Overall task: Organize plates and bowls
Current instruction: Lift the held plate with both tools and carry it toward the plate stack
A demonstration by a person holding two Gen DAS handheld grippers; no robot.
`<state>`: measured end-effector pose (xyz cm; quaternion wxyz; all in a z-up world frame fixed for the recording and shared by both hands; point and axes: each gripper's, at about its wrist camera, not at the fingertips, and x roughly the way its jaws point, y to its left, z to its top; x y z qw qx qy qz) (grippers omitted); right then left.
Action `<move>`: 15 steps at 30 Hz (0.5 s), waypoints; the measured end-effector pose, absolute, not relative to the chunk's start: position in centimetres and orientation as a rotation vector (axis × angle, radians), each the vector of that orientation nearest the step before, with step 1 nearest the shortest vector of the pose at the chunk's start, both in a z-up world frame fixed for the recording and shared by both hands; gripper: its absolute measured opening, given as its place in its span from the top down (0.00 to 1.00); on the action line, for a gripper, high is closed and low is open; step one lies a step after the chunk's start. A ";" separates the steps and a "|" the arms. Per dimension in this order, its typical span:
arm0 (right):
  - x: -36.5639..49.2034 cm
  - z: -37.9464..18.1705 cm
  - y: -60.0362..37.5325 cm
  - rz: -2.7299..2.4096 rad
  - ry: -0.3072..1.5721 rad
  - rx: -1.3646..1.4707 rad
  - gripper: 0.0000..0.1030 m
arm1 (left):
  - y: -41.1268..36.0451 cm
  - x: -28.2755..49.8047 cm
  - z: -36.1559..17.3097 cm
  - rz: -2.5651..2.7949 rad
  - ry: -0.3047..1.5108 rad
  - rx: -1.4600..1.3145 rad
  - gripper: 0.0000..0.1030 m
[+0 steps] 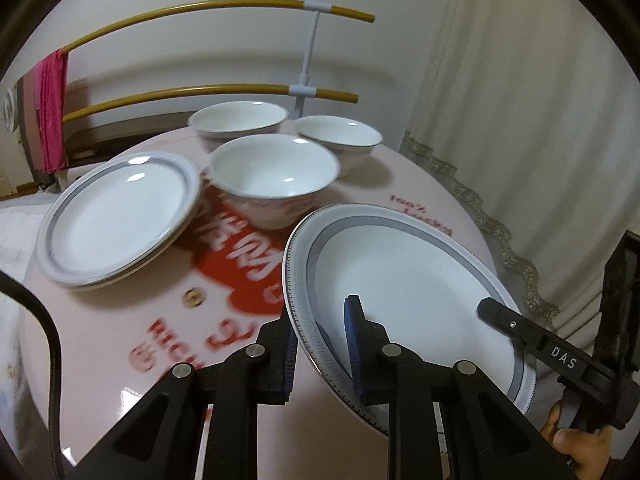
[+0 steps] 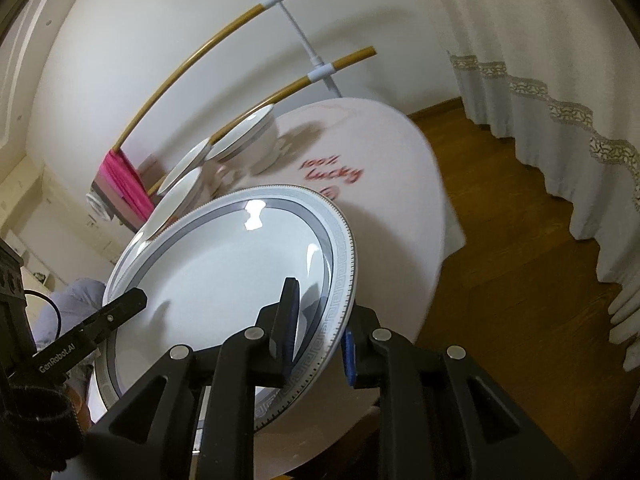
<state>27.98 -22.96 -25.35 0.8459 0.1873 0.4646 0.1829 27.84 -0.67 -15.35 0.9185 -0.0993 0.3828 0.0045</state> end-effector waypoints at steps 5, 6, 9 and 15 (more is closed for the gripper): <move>26.4 -25.4 -19.8 0.425 1.001 0.371 0.82 | 2.3 24.6 -15.6 0.045 0.803 -0.239 0.82; 26.2 -25.5 -19.1 0.432 1.006 0.367 0.81 | 2.7 24.2 -15.6 0.052 0.807 -0.241 0.82; 25.6 -25.6 -17.4 0.451 1.006 0.343 0.81 | 4.2 22.9 -15.8 0.073 0.811 -0.249 0.82; 25.2 -25.6 -14.7 0.474 1.007 0.292 0.81 | 6.7 21.7 -16.3 0.086 0.819 -0.286 0.83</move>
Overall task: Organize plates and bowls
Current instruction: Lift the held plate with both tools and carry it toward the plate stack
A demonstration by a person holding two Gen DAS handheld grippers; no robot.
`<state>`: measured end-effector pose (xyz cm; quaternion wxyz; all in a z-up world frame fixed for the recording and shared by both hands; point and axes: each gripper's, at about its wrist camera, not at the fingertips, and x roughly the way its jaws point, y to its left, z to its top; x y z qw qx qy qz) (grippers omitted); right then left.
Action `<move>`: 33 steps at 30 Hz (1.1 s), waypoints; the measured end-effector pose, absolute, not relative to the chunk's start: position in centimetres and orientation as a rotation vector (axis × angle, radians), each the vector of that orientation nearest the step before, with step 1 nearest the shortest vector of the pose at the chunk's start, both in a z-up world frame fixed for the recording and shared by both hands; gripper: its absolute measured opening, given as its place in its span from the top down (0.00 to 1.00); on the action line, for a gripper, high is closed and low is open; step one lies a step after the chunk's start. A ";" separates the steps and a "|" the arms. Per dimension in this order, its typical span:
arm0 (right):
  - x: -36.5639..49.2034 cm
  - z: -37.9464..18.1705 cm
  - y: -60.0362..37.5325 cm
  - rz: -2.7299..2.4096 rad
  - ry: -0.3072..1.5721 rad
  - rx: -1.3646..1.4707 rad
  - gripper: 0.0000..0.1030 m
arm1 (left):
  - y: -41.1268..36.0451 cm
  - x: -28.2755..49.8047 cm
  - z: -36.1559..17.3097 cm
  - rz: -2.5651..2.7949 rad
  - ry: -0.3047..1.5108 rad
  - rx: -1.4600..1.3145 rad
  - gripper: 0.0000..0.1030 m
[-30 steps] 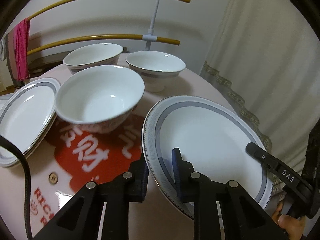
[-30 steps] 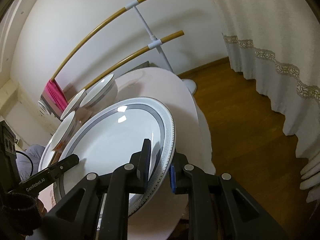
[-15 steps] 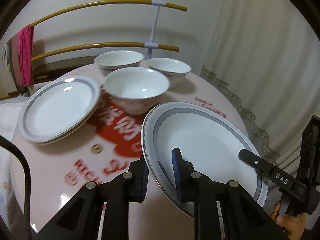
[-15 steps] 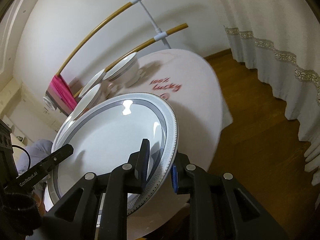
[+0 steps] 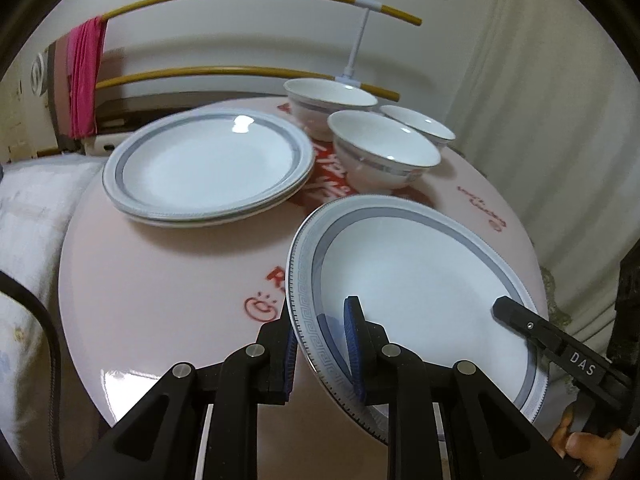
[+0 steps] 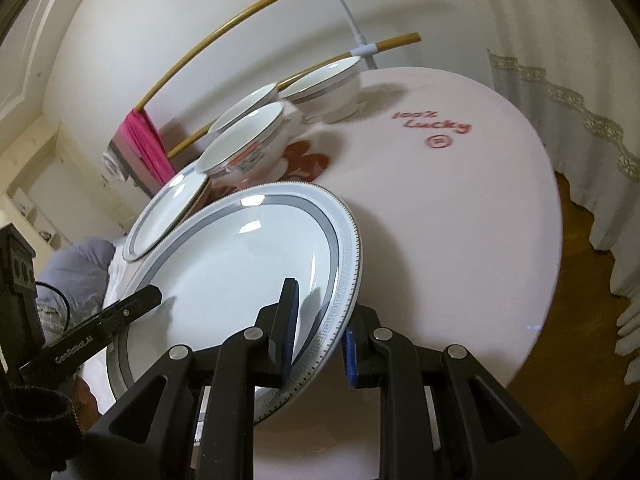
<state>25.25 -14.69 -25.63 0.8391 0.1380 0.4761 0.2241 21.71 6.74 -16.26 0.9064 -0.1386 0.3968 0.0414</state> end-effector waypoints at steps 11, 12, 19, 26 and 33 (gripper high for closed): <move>24.7 -25.7 -14.2 0.455 0.988 0.268 0.83 | 9.1 21.3 -17.3 0.033 0.825 -0.360 0.82; 24.8 -25.6 -14.1 0.455 0.988 0.264 0.83 | 9.2 21.3 -17.3 0.029 0.822 -0.357 0.82; 24.7 -25.6 -14.0 0.453 0.990 0.258 0.82 | 9.3 22.1 -17.7 0.002 0.798 -0.328 0.83; 24.0 -24.9 -13.5 0.474 1.002 0.286 0.82 | 10.2 20.2 -16.3 -0.001 0.744 -0.337 0.85; 23.2 -22.9 -12.0 0.513 0.983 0.291 0.81 | 11.9 17.4 -13.8 0.009 0.663 -0.334 0.85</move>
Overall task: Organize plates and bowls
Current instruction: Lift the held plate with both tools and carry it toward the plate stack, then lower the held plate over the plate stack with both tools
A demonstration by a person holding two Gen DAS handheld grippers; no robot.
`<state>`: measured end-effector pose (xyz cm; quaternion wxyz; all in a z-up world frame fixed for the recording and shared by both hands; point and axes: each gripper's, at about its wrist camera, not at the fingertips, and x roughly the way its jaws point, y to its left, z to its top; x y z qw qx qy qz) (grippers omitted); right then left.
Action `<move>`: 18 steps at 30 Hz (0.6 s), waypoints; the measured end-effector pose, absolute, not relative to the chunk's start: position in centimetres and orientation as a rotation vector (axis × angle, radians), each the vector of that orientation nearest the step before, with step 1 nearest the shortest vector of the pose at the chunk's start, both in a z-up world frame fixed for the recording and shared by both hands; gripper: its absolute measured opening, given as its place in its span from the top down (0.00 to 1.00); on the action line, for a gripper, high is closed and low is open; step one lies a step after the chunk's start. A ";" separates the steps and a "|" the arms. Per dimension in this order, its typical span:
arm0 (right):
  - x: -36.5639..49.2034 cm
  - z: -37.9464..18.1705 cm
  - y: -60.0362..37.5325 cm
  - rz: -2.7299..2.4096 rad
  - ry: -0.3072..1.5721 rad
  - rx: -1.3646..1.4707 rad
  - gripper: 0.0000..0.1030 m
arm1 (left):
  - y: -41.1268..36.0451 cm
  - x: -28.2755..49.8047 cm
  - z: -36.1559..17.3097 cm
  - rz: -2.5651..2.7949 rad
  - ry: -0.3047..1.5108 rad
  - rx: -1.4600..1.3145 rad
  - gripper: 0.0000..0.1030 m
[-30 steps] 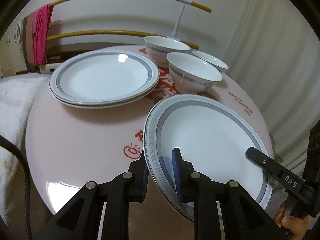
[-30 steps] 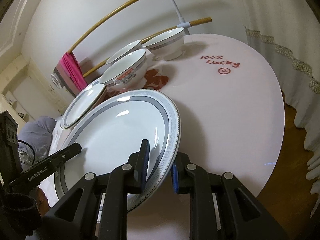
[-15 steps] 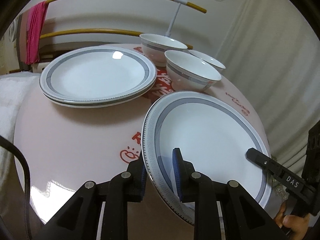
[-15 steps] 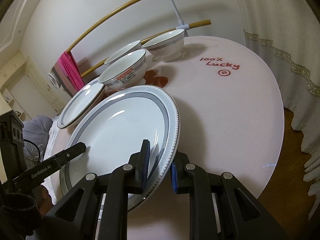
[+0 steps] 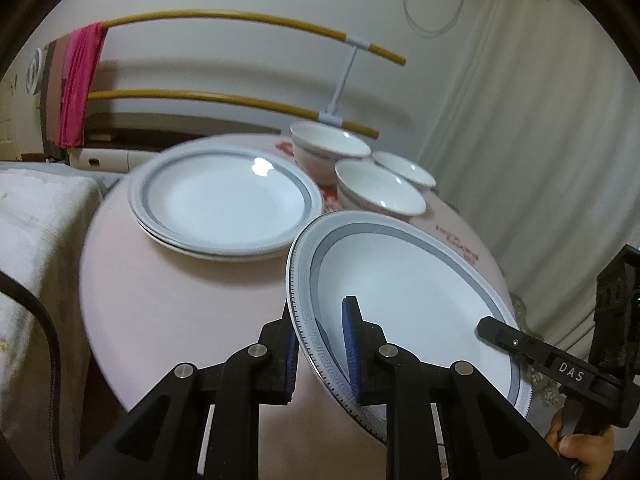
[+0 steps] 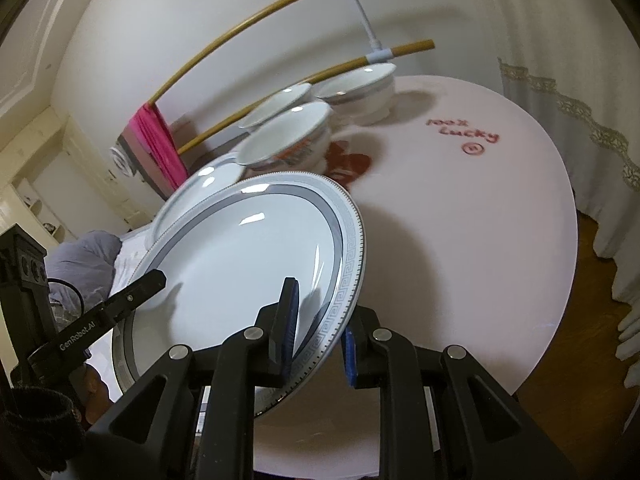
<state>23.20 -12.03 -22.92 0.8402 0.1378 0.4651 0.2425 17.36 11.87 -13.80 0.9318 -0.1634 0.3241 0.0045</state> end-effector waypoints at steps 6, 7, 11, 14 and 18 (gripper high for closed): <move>24.0 -21.7 -8.6 0.564 0.971 0.281 0.81 | 14.9 15.6 -12.7 0.067 0.616 -0.349 0.84; 24.3 -21.7 -7.8 0.575 0.971 0.279 0.81 | 15.5 15.4 -12.6 0.082 0.611 -0.355 0.84; 25.5 -21.6 -4.3 0.621 0.976 0.262 0.81 | 18.1 15.0 -12.6 0.140 0.601 -0.381 0.84; 26.5 -21.7 -2.2 0.647 0.987 0.257 0.81 | 19.6 15.0 -12.4 0.173 0.593 -0.388 0.84; 27.9 -22.1 0.0 0.656 1.001 0.246 0.81 | 20.7 15.7 -12.3 0.198 0.589 -0.392 0.84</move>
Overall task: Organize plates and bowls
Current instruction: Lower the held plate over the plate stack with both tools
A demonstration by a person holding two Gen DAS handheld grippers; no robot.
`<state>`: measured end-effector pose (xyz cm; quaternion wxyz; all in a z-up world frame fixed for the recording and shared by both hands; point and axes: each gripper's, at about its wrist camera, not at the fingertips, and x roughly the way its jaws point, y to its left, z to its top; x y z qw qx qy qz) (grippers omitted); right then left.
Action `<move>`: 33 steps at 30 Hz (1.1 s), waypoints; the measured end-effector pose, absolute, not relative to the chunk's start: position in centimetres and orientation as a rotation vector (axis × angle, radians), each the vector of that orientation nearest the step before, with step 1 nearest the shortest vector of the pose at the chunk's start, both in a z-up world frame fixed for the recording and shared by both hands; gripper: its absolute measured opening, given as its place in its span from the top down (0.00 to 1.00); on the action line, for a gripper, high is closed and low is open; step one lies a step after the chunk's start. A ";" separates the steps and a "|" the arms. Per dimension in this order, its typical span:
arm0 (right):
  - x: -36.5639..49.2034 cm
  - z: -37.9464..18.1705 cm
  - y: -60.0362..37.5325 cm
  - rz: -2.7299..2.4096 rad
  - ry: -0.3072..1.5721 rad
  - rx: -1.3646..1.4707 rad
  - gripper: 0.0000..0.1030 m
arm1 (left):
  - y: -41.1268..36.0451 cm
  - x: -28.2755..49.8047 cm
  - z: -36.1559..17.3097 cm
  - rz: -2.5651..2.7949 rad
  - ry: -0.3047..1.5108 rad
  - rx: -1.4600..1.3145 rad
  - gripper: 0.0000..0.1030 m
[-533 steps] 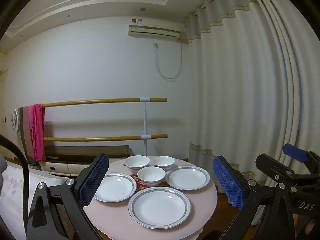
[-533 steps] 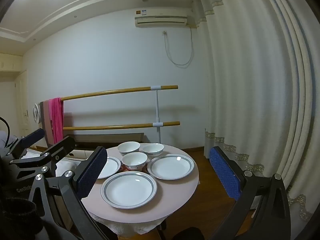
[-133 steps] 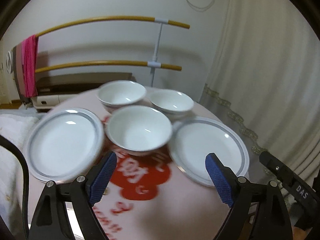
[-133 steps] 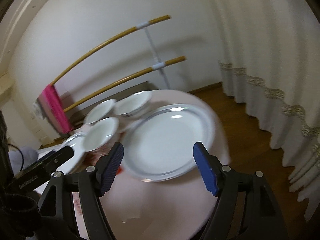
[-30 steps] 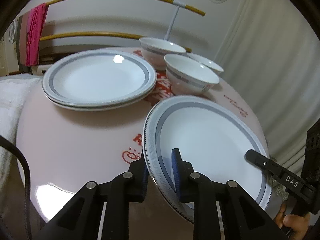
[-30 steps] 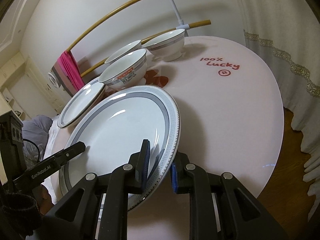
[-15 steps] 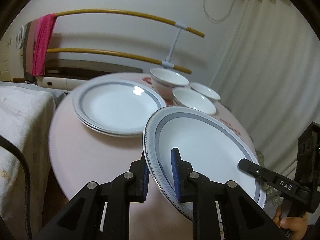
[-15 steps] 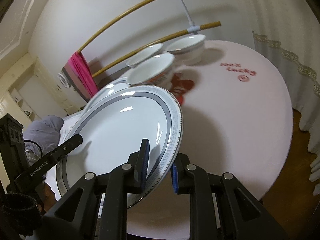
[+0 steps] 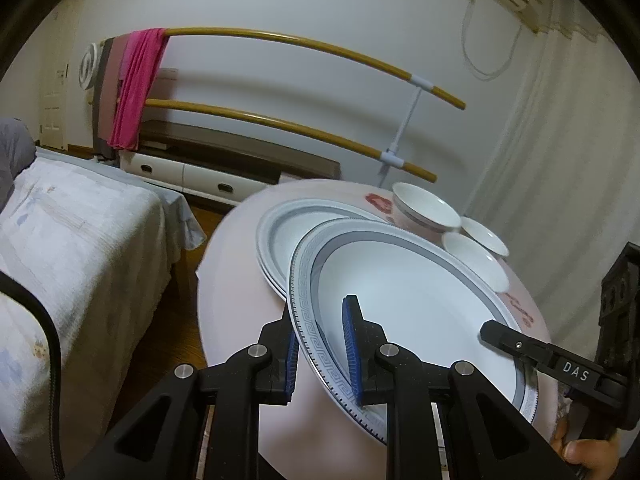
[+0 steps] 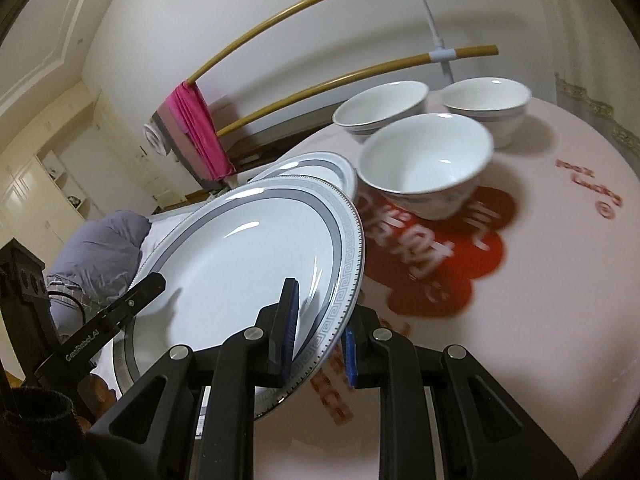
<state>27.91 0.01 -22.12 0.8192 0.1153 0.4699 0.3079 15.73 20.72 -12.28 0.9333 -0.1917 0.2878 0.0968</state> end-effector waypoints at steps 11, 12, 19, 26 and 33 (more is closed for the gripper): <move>30.8 -22.9 3.5 0.613 1.033 0.215 0.81 | 23.2 19.4 -13.2 0.213 0.610 -0.407 0.84; 31.0 -23.0 3.8 0.606 1.037 0.212 0.81 | 23.5 19.8 -13.3 0.214 0.613 -0.411 0.84; 31.9 -23.6 4.8 0.566 1.060 0.191 0.81 | 24.4 22.0 -14.2 0.206 0.637 -0.423 0.83; 32.5 -23.9 5.0 0.536 1.061 0.179 0.81 | 25.1 23.4 -14.8 0.202 0.645 -0.428 0.83; 32.0 -23.8 5.3 0.482 1.041 0.127 0.81 | 25.3 24.3 -15.4 0.199 0.656 -0.430 0.83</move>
